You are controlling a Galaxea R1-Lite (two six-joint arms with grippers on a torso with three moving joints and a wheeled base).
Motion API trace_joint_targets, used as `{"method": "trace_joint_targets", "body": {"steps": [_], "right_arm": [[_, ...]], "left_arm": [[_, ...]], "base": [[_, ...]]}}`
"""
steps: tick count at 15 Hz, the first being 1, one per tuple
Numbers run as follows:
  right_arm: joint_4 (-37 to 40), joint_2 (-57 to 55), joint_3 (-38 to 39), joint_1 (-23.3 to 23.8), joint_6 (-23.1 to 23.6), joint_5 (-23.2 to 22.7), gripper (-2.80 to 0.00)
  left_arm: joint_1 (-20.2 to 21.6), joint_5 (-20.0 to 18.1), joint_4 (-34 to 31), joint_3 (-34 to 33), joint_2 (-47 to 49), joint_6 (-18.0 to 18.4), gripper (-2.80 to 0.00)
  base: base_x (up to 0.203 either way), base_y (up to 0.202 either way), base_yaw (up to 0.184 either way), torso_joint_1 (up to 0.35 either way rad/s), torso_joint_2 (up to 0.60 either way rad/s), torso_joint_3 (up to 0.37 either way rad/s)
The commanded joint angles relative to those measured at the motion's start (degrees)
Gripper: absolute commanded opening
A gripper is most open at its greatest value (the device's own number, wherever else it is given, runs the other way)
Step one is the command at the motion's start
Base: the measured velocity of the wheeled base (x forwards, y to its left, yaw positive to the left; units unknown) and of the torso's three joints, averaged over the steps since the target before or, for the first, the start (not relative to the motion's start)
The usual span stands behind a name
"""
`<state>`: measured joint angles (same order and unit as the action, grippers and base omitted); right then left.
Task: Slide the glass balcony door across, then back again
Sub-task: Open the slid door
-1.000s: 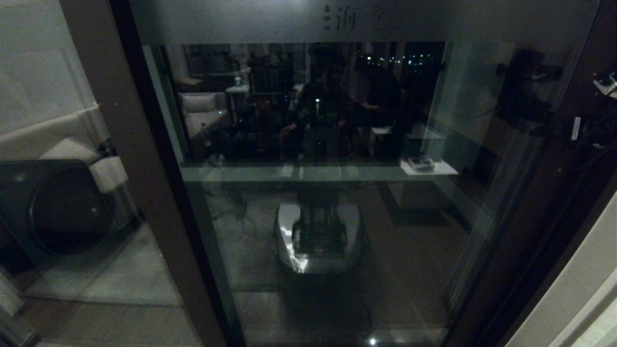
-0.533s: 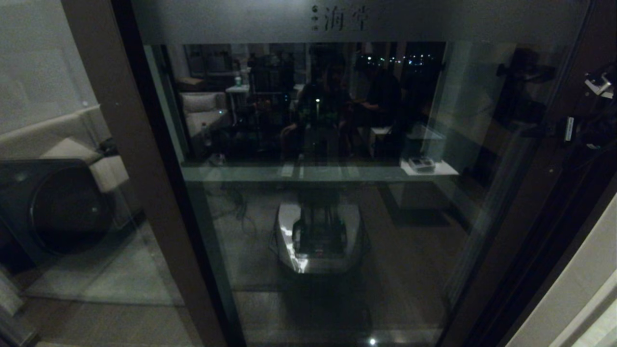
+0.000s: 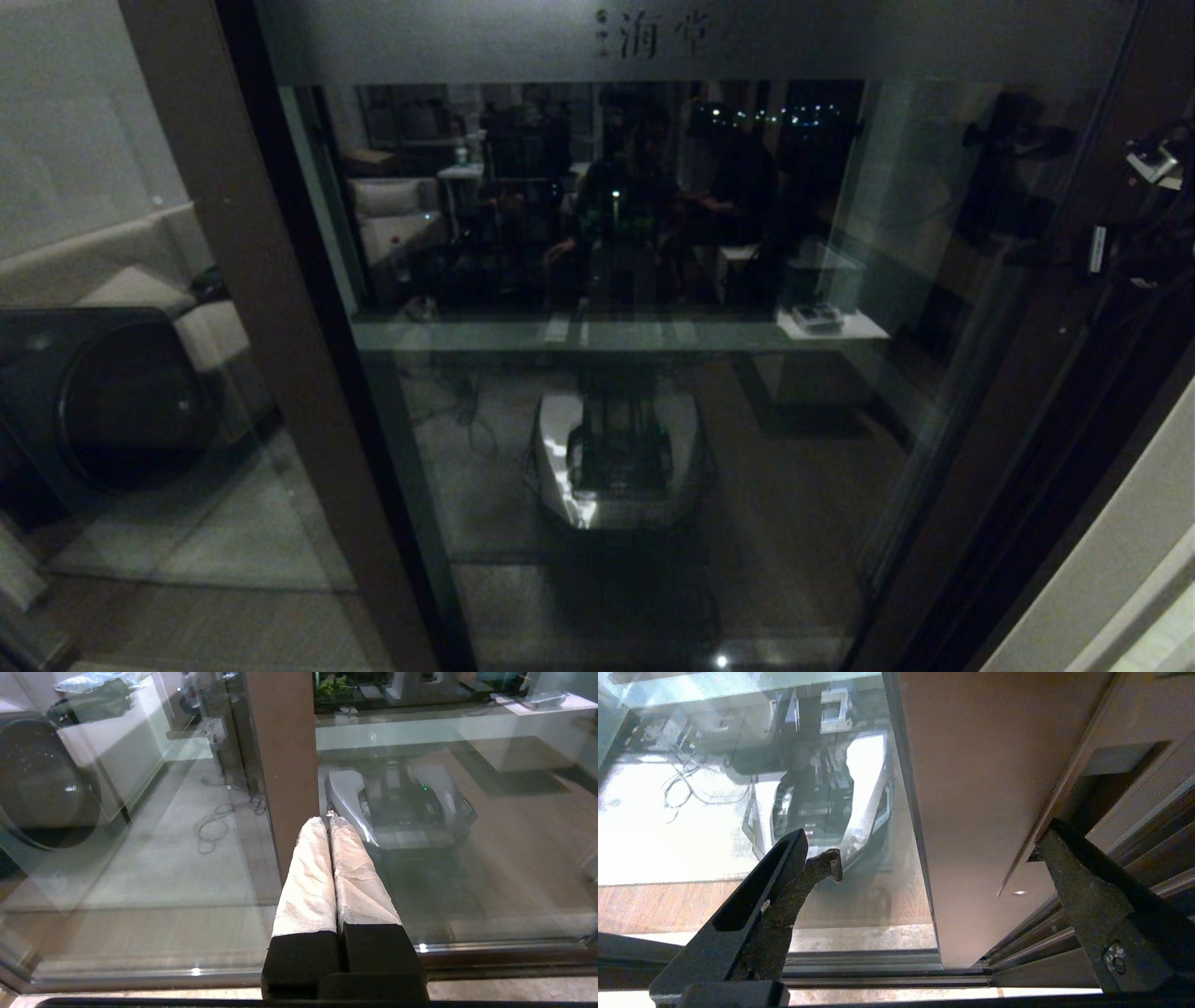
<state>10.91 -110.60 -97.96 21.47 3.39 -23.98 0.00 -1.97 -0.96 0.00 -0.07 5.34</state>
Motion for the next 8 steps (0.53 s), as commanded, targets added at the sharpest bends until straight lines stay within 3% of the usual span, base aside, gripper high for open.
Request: {"method": "trace_joint_targets", "body": {"steps": [1, 5, 8], "right_arm": [[0.0, 1.2, 0.5, 0.5, -0.1, 0.0, 0.00], [0.1, 6.0, 2.2, 2.7, -2.3, -0.3, 0.00], [0.4, 11.5, 9.4, 3.0, -2.5, -0.5, 0.00]], "left_arm": [[0.0, -0.1, 0.0, -0.1, 0.0, 0.0, -2.80], [0.0, -0.1, 0.0, -0.1, 0.0, 0.0, -2.80], [0.0, -0.1, 0.0, -0.1, 0.0, 0.0, -2.80]], "base": [[0.000, 0.000, 0.000, 0.000, 0.00, 0.000], [0.000, 0.000, 0.000, 0.000, 0.00, 0.000], [0.000, 0.000, 0.000, 0.000, 0.00, 0.000]]}}
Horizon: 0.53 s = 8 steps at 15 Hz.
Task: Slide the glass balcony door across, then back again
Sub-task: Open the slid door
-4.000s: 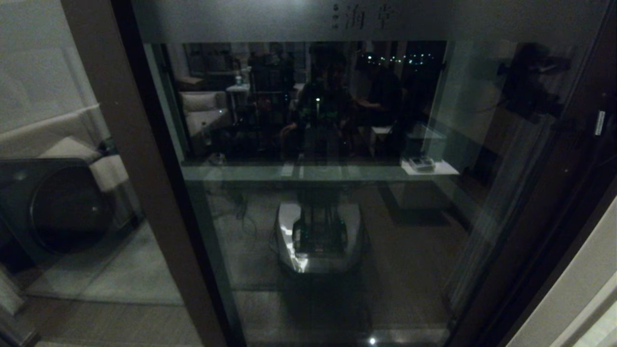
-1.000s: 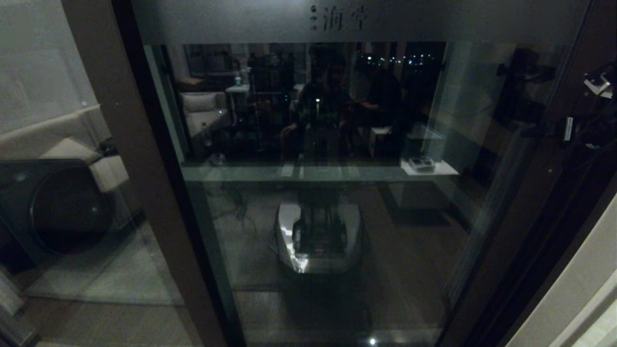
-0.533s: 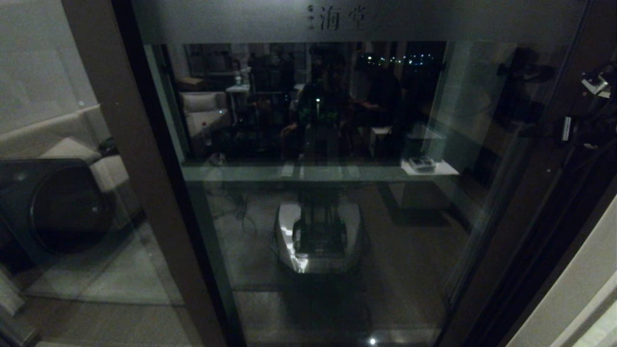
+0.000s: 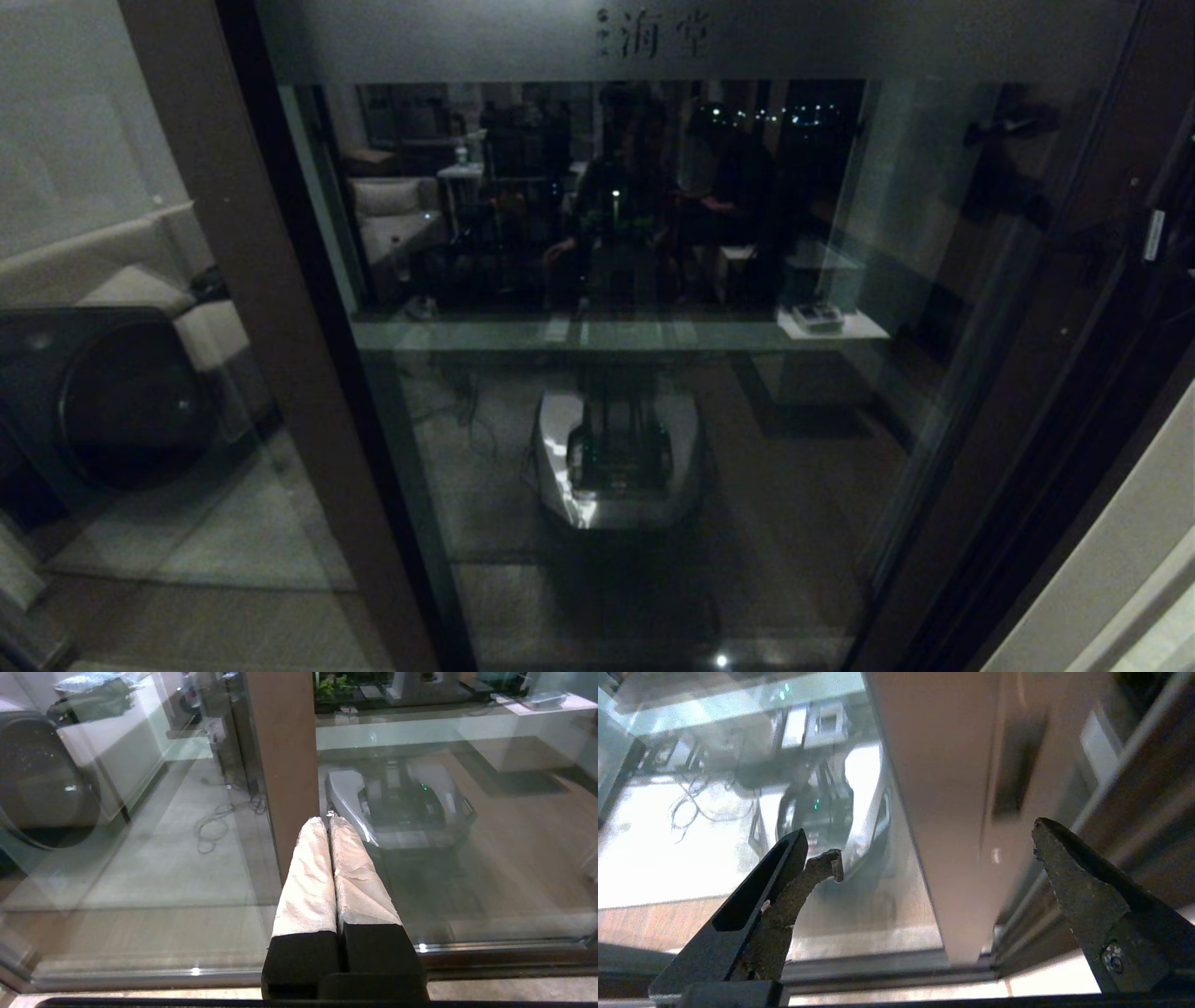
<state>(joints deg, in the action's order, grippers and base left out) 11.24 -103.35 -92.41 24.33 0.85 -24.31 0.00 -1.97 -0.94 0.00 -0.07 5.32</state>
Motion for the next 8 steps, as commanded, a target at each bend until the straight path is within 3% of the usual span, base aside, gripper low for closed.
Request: {"method": "trace_joint_targets", "body": {"steps": [1, 5, 7, 8], "right_arm": [[0.1, 6.3, 6.4, 0.2, 0.1, -0.2, 0.00], [-0.2, 8.2, 5.9, 4.5, 0.0, 0.0, 0.00], [-0.3, 7.9, 5.1, 5.6, 0.0, 0.0, -2.80], [-0.3, 7.8, 4.7, 5.8, -0.1, 0.0, -2.80]], "left_arm": [[0.0, 0.0, 0.0, -0.1, 0.0, 0.0, -2.80], [0.0, 0.0, 0.0, -0.1, 0.0, 0.0, -2.80], [0.0, 0.0, 0.0, -0.1, 0.0, 0.0, -2.80], [0.0, 0.0, 0.0, -0.1, 0.0, 0.0, -2.80]], "base": [[0.000, 0.000, 0.000, 0.000, 0.00, 0.000], [0.000, 0.000, 0.000, 0.000, 0.00, 0.000], [0.000, 0.000, 0.000, 0.000, 0.00, 0.000], [0.000, 0.000, 0.000, 0.000, 0.00, 0.000]]}}
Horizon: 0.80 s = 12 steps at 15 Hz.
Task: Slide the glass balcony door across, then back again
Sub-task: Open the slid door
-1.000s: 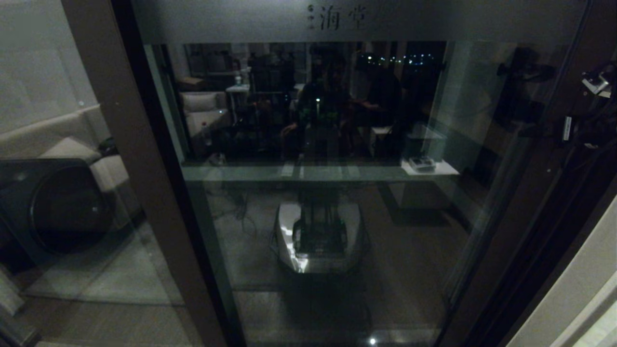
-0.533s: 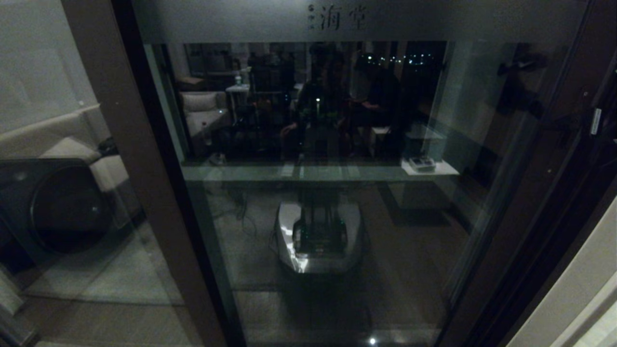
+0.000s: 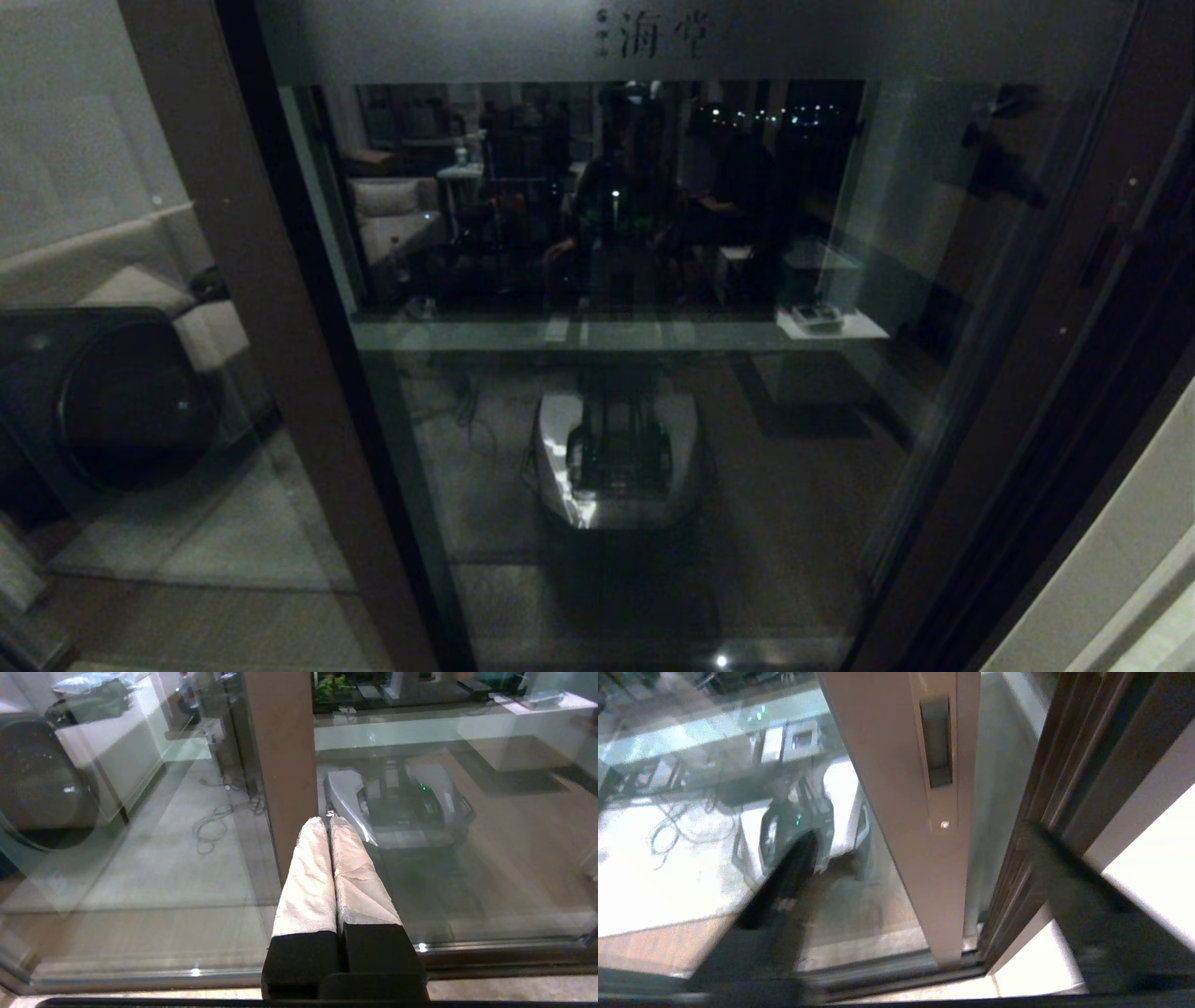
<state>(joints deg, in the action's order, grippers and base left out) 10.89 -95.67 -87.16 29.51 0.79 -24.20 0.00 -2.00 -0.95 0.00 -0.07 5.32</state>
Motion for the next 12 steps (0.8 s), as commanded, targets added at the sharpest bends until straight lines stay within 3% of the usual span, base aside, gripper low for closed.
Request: {"method": "trace_joint_targets", "body": {"steps": [1, 12], "right_arm": [[0.1, -0.4, -1.7, 1.1, -0.1, -0.1, -2.80], [0.2, -12.3, -16.8, 2.8, -0.9, 0.3, -2.80]], "left_arm": [[0.0, 0.0, 0.0, -0.1, 0.0, 0.0, -2.80], [0.0, 0.0, 0.0, -0.1, 0.0, 0.0, -2.80]], "base": [[0.000, 0.000, 0.000, 0.000, 0.00, 0.000], [0.000, 0.000, 0.000, 0.000, 0.00, 0.000]]}}
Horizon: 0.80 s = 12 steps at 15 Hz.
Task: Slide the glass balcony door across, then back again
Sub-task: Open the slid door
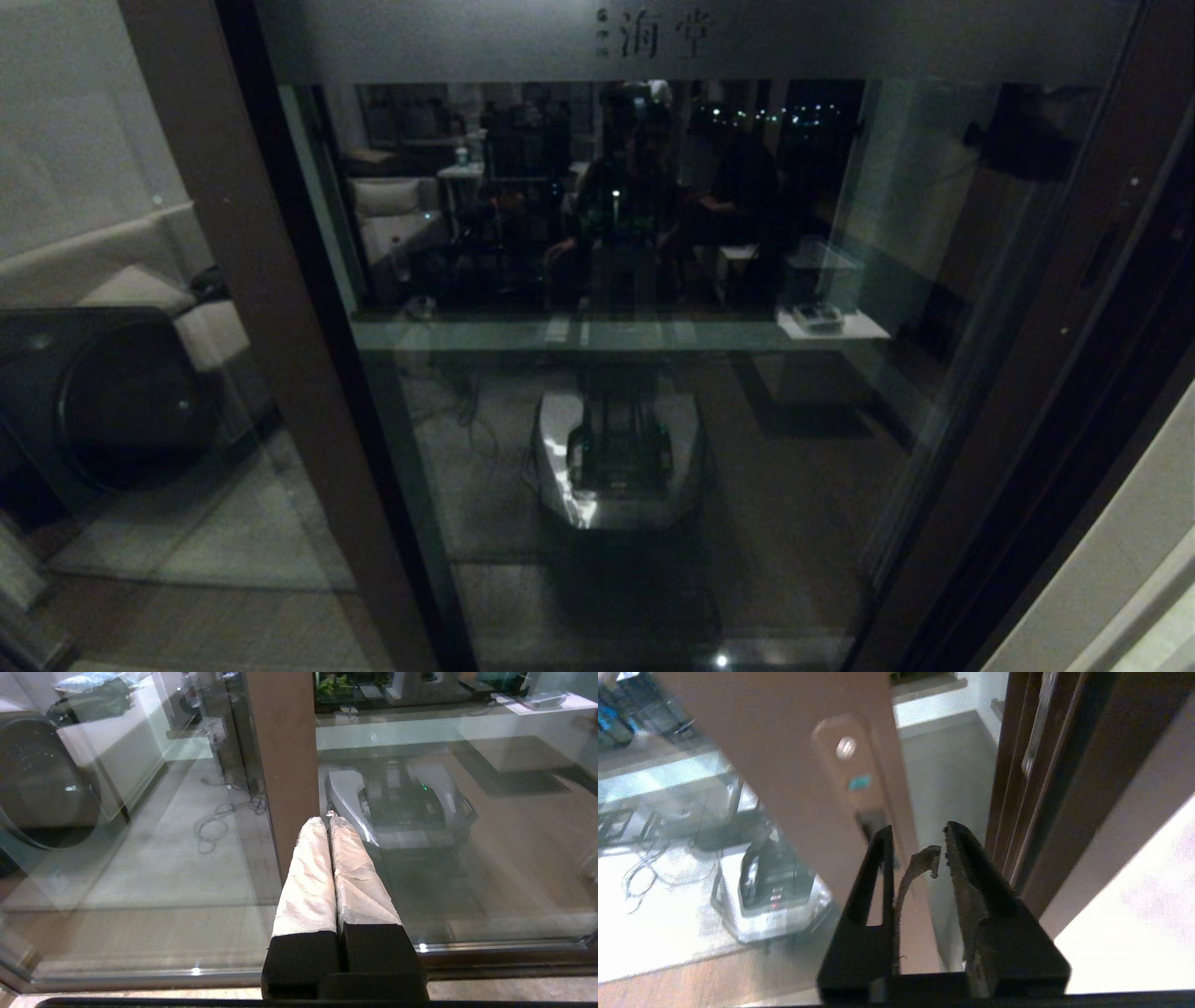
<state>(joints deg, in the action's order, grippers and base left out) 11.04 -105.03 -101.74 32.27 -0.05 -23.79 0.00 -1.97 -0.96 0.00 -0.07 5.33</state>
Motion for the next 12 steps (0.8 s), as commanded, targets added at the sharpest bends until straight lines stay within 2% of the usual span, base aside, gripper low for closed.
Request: {"method": "trace_joint_targets", "body": {"steps": [1, 3, 12], "right_arm": [[0.0, -4.1, -3.6, 0.0, 0.0, 1.1, -2.80], [-0.1, -6.5, -6.1, -0.1, 0.0, 5.2, -2.80], [-1.8, -12.8, -8.5, -4.4, -2.7, 5.8, -2.80]], "left_arm": [[0.0, 0.0, 0.0, -0.1, 0.0, 0.0, -2.80], [0.0, 0.0, 0.0, -0.1, 0.0, 0.0, -2.80], [0.0, 0.0, 0.0, -0.1, 0.0, 0.0, -2.80]], "base": [[0.000, 0.000, 0.000, 0.000, 0.00, 0.000], [0.000, 0.000, 0.000, 0.000, 0.00, 0.000], [0.000, 0.000, 0.000, 0.000, 0.00, 0.000]]}}
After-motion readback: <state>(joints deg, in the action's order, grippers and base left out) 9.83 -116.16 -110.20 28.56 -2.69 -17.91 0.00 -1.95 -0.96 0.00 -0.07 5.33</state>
